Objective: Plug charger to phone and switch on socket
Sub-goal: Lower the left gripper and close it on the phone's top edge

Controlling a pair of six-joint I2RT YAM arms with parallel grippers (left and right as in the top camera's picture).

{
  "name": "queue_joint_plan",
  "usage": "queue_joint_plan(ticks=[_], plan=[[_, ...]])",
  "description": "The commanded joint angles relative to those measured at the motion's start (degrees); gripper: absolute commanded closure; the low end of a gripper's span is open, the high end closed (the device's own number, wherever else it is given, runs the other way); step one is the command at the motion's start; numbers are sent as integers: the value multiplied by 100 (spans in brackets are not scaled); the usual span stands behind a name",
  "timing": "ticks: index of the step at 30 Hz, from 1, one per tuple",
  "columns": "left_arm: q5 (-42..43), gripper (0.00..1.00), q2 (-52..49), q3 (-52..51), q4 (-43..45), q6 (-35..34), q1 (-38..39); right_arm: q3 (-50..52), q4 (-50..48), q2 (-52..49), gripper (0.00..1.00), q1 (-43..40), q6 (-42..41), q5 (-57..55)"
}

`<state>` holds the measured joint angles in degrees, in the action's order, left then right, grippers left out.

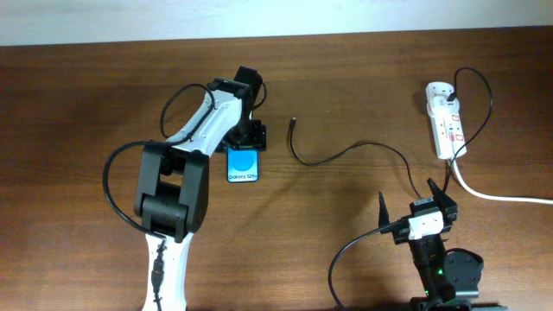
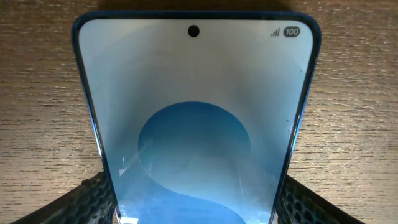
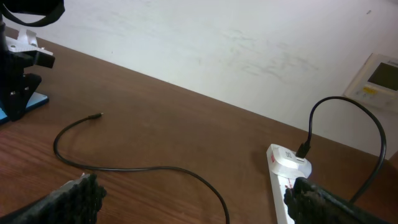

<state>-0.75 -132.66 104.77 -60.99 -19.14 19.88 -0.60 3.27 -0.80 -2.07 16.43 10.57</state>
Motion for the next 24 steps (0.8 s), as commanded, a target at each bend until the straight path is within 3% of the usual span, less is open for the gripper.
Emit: queue_joint_plan(ticks=[1,10,19,22,24], plan=[[-76,25,-153,-162,177,-81,33,28,39,44,2,-22,-79,33],[-52,24,-153,4,153,-79,-9,28,37,44,2,-22,-79,33],[-46,24,-151,885,-601,-76,-28,28,37,44,1,-22,-79,33],[-48,27,-151,1062,-776,-76,-28,28,39,44,2,-22,-79,33],[-48,34,-151,1174,-859,-76,-28,28,39,44,2,-22,-79,33]])
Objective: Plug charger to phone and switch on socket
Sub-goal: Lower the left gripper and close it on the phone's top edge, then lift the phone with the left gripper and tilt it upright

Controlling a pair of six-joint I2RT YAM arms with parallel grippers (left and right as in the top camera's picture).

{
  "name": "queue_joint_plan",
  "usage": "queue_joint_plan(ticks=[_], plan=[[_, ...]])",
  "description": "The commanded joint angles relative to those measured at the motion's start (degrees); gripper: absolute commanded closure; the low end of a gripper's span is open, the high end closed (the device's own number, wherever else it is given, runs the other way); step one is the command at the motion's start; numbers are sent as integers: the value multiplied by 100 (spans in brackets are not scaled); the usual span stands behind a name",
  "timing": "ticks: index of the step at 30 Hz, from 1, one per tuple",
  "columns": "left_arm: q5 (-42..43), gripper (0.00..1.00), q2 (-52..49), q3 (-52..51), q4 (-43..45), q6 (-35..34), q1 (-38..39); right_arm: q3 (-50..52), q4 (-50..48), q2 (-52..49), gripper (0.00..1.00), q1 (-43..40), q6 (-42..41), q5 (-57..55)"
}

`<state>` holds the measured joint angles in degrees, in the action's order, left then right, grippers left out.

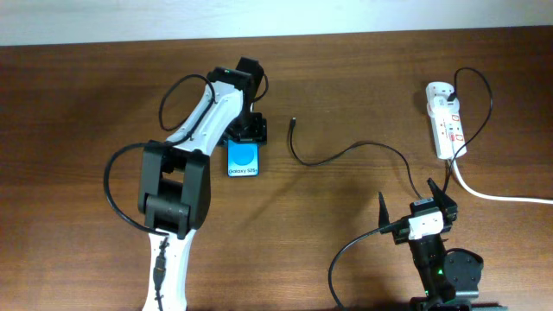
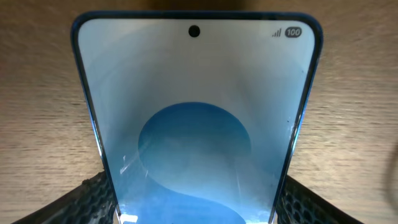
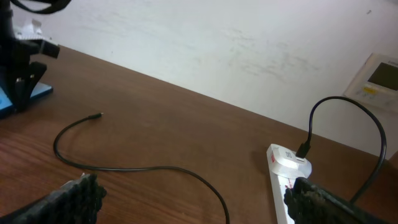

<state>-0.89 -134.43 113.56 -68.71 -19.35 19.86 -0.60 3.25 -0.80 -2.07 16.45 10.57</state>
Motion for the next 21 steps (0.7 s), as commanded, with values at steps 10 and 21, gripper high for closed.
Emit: queue_joint_plan(ticks=[10,21], plan=[[612,100,26,774,-149,-94,-76,28,39,44,2,-22,-81,33],[1375,100,26,1429,-809,-1626,-129,28,39,44,2,-22,-81,33]])
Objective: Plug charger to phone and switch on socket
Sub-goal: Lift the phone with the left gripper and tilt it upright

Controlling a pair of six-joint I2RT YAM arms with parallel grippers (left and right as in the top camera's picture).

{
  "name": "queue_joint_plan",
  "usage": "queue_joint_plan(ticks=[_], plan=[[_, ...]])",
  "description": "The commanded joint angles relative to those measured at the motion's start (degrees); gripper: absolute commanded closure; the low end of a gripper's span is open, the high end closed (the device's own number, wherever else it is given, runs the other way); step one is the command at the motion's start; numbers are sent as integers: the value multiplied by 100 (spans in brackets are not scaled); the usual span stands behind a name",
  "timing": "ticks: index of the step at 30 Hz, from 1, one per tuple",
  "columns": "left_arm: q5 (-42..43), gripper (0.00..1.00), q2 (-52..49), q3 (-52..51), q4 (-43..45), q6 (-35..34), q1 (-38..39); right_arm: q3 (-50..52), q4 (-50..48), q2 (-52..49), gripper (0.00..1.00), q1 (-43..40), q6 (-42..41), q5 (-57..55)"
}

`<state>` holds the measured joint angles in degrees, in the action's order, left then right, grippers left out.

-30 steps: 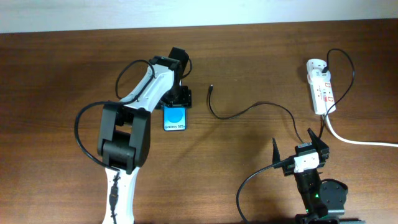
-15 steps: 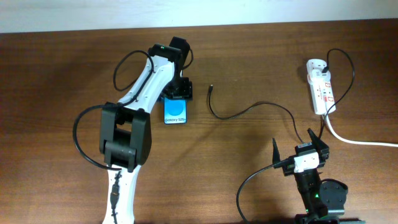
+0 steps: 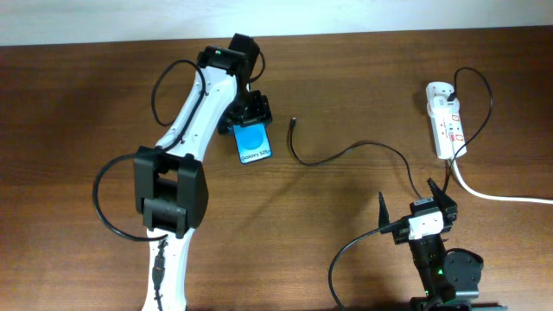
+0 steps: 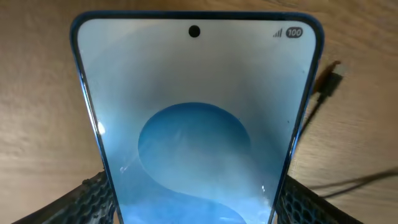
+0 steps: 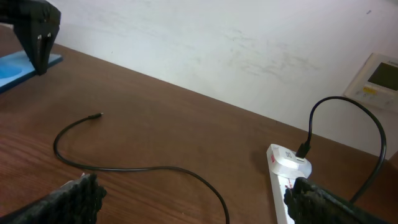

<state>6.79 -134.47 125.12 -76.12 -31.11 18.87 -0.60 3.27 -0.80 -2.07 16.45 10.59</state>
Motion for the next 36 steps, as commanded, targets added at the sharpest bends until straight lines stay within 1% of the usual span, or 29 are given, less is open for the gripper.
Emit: queue_joint_plan(ticks=[1,5,11,20,25,31,36], plan=[[848,100,31,293,-70,-452,-31,28,37,44,2,-22,-81,31],[1622,100,31,299,-70,-452,-31,28,39,44,1,-22,-81,31],[2181,100,31,299,-96,-450,-31,28,37,44,2,-22,-81,31],[2258,100,31,299,-90,-503,-31,28,37,44,2,-22,-81,31],[2378,100,31,299,-96,-1325,-144,28,37,44,2,-22,-81,31],[3687,100,31,299,-160,-1954,-527,28,37,44,2,-22,-81,31],[4332,100,31,299,-315,-2457,-861,28,37,44,2,-22,-81,31]])
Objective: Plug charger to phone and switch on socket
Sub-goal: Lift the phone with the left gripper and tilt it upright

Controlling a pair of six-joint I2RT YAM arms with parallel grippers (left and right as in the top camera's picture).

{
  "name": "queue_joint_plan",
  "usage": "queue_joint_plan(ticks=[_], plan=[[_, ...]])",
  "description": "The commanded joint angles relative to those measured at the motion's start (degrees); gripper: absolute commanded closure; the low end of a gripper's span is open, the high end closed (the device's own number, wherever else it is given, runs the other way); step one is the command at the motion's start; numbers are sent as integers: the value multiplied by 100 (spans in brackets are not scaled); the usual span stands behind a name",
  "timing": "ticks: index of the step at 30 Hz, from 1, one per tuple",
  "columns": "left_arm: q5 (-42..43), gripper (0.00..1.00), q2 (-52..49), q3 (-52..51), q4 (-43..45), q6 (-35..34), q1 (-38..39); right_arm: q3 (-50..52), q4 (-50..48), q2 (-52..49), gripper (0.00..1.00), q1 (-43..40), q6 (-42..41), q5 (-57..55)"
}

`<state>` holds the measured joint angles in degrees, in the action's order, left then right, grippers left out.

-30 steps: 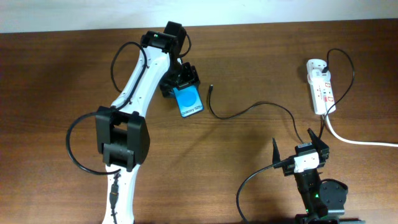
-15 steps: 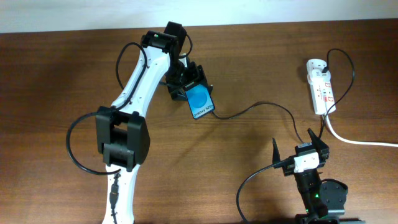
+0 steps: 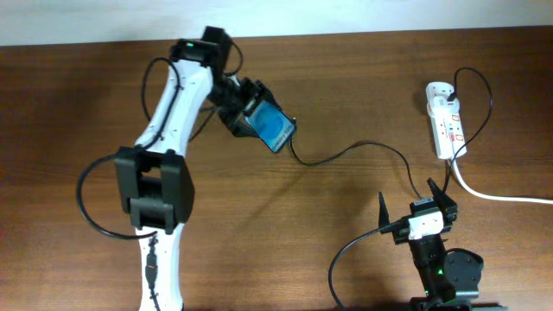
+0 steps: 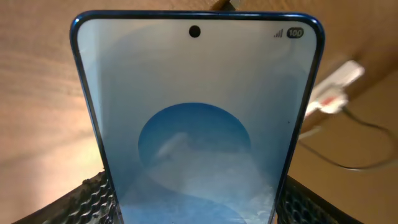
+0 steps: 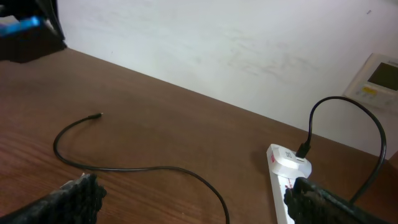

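Observation:
My left gripper [image 3: 249, 111] is shut on the blue phone [image 3: 271, 127], which it holds tilted above the table. The lit screen [image 4: 194, 118] fills the left wrist view between the black fingers [image 4: 93, 199]. The black charger cable [image 3: 346, 151] curls across the table; its free plug [image 5: 99, 116] lies just past the phone's far edge [image 4: 227, 5]. The cable's other end is plugged into the white power strip [image 3: 444, 121] at the far right. My right gripper [image 3: 415, 203] rests open near the front edge, empty, with the cable [image 5: 143, 168] ahead of it.
A thick white mains lead [image 3: 492, 194] runs from the power strip off the right edge. A white wall [image 5: 217, 43] with a wall panel [image 5: 382, 74] stands behind the brown table [image 3: 86, 104].
My left gripper has moved up and to the right with the phone, which now points at a slant toward the cable's free plug. The right arm has not moved.
The phone first lay in my left gripper left of the cable, screen up. Then it sat slightly farther back, then turned a little toward the right. Now it is raised and slanted with its far edge beside the cable's plug. The right gripper stayed open and still.

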<state>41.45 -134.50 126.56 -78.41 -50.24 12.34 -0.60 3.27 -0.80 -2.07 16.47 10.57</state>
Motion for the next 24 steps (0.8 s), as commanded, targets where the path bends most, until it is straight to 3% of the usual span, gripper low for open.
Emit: queue_joint_plan(ticks=[1,11,24], plan=[[973,100,33,155,-149,-643,-275,28,37,44,2,-22,-83,33],[2009,100,33,155,-337,-955,-501,28,37,44,2,-22,-83,33],[2050,100,33,155,-337,-953,-501,28,37,44,2,-22,-83,33]])
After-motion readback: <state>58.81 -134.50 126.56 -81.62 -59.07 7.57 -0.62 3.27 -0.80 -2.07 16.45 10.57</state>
